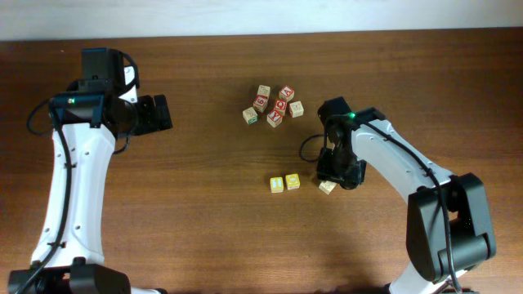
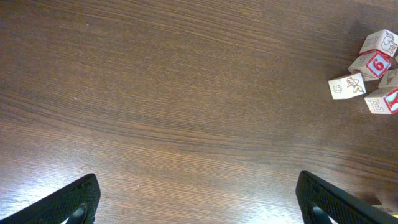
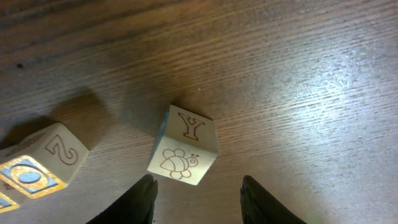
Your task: Rotate 3 blocks
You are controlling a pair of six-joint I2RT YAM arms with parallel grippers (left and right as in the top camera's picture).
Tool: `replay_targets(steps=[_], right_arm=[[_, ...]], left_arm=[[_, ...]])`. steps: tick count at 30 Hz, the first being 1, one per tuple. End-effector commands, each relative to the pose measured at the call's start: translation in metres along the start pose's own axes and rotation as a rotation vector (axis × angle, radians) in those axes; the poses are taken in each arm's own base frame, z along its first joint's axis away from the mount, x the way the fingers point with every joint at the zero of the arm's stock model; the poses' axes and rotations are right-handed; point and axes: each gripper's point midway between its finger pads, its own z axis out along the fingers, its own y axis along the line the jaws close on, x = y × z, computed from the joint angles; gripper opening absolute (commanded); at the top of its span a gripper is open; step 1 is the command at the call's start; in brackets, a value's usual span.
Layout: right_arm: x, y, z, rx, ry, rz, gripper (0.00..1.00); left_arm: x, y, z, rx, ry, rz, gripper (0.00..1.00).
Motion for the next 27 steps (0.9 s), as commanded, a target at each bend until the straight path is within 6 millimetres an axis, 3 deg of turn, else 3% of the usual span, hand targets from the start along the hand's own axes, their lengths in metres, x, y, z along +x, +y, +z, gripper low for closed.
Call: replay_targets(steps=[1,10,11,12,19,22,25,27], right_arm=[[-0.002,-0.001,0.002,0.010,-0.016,0.017,0.45],[-0.004,-0.002,0.021,0.007,-0.025,0.026,0.45],[-0.007,-0.001,0.021,-0.001,-0.035,0.024,0.35],[-0.009,0.004,0.021,-0.021,-0.045,-0.007,0.34],[-0.017,0.045,0.015,-0.222,-0.087,-0.363,0.34],[-0.021,0.056,0.013,-0.250,-0.123,-0.406,0.34],[-0.018,0.057,0.012,-0.244,-0.116,-0.408,0.39],[-0.030,0.047,-0.005,-0.217,-0.121,-0.375,0.44]], left_arm=[[-0.006,0.002,-0.003,-0.006,-0.018,-0.017,0.99],[-0.006,0.002,-0.003,-0.006,-0.018,-0.017,0.99],[-0.006,0.002,-0.003,-0.006,-0.018,-0.017,0.99],[-0.006,0.002,-0.003,-0.006,-0.018,-0.017,0.99],[-0.006,0.002,-0.003,-0.006,-0.018,-0.017,0.99],[-0.006,0.002,-0.003,-0.006,-0.018,-0.017,0.99],[-0.006,0.002,-0.003,-0.006,-0.018,-0.017,0.99],[-0.006,0.002,-0.003,-0.006,-0.018,-0.017,0.99]])
